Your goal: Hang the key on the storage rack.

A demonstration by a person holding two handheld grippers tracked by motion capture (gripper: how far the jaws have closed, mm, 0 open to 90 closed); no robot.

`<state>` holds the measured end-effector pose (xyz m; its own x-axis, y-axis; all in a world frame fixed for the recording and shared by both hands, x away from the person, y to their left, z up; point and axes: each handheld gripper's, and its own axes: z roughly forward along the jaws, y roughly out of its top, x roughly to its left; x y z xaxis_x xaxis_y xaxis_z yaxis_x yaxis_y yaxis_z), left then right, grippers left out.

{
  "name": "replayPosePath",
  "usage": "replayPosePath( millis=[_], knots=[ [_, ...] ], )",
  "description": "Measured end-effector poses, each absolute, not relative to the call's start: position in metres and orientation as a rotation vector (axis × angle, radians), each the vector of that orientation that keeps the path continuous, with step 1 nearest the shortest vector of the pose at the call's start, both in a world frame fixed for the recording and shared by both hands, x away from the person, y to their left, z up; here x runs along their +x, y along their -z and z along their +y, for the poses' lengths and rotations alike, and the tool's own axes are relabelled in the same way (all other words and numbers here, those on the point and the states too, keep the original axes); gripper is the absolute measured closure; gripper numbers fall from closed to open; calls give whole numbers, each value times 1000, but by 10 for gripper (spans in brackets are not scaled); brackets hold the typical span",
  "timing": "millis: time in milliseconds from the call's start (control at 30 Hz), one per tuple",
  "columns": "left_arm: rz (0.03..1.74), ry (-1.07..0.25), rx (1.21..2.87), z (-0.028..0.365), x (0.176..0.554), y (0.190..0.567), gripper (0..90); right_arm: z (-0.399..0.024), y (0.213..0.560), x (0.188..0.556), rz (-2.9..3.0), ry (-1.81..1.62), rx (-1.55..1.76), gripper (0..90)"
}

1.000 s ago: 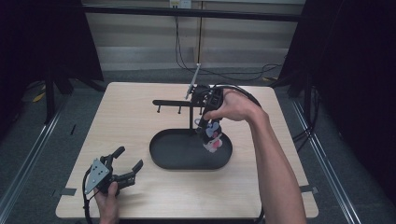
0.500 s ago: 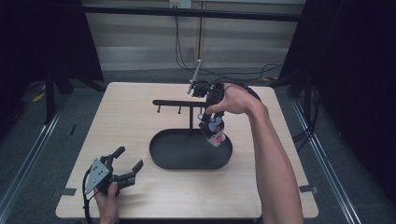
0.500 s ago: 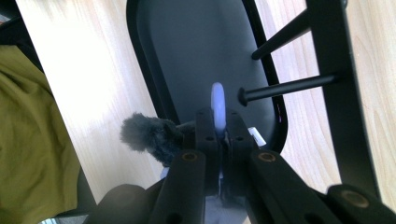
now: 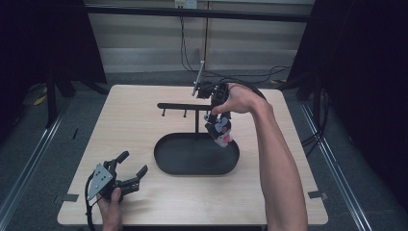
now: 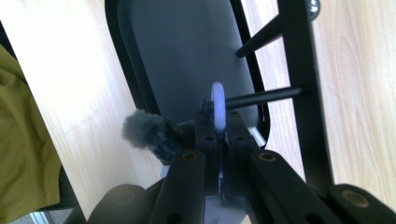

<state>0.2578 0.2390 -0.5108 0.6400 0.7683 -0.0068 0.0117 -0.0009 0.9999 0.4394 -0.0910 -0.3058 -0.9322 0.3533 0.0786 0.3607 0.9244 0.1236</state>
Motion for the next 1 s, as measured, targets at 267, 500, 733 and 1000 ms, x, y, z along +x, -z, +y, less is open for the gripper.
replayPosePath(
  millis=[267,500,733,1000],
  knots=[
    [692,-676,1466,239,258,511,154,-89,308,446,-3034,171,-564,864],
    [693,-676,1465,239,258,511,155,-93,308,452,-3030,188,-578,861],
    [692,-675,1467,239,258,511,154,-98,312,451,-3030,254,-596,861],
    [692,-677,1469,239,258,511,154,-100,307,444,-3046,260,-622,804]
  ],
)
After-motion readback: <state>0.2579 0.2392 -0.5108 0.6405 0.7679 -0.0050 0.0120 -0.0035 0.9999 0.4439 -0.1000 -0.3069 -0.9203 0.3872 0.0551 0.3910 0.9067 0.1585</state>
